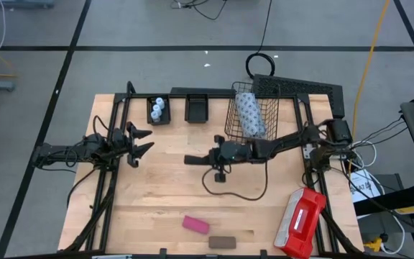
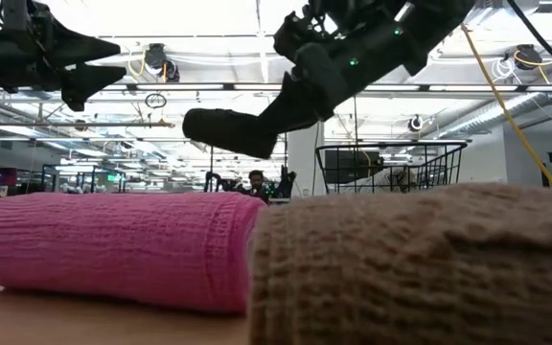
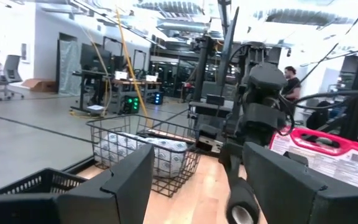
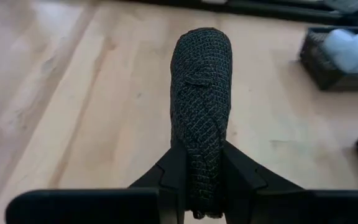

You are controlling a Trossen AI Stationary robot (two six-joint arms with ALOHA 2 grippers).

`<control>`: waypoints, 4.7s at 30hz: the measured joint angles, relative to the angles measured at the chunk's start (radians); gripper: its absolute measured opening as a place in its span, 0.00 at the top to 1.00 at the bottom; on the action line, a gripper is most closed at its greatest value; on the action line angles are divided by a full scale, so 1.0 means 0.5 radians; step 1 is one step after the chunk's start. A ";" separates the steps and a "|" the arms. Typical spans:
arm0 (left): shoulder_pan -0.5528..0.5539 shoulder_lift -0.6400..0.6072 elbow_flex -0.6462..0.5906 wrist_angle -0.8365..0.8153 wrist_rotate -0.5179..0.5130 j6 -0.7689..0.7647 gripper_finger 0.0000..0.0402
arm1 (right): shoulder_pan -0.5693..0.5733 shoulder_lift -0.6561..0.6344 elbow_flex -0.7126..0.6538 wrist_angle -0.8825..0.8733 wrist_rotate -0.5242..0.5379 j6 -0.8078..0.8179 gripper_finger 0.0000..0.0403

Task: Pick & place medical supplies in basket/bin
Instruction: Put the black rolled bandage into the right black basket

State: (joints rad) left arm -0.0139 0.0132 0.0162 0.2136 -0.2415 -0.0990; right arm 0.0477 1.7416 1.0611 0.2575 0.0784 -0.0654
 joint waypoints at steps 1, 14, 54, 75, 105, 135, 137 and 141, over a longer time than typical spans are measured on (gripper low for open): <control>0.001 -0.001 0.000 0.000 -0.008 0.003 0.36 | -0.019 0.000 0.000 0.031 0.000 0.000 0.87; 0.000 0.000 0.000 0.000 -0.010 0.105 0.36 | -0.209 0.000 0.000 0.379 0.001 0.002 0.87; -0.001 2.226 1.241 -0.347 0.129 -0.121 0.36 | -0.171 0.031 0.001 0.509 -0.209 -0.320 0.86; -0.027 2.159 1.236 -0.389 0.098 -0.022 0.83 | -0.171 0.030 0.009 0.474 -0.209 -0.193 0.78; -0.024 2.350 1.238 -0.227 1.283 -0.068 0.83 | -0.170 0.031 0.000 0.300 -0.742 -0.230 0.62; 0.278 2.247 0.610 1.364 0.829 -0.085 0.83 | -0.291 0.031 -0.025 0.606 -0.341 -0.009 0.63; 0.278 2.249 0.599 1.341 0.809 -0.086 0.83 | -0.301 0.031 -0.048 0.722 -0.476 0.003 0.62; 0.279 2.248 0.599 1.334 0.793 -0.056 0.83 | -0.314 0.031 -0.073 0.809 -0.646 0.063 0.58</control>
State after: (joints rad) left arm 0.1254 1.1374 0.3157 0.8808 0.1549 -0.1272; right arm -0.1092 1.7573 1.0246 0.6621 -0.2448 -0.0338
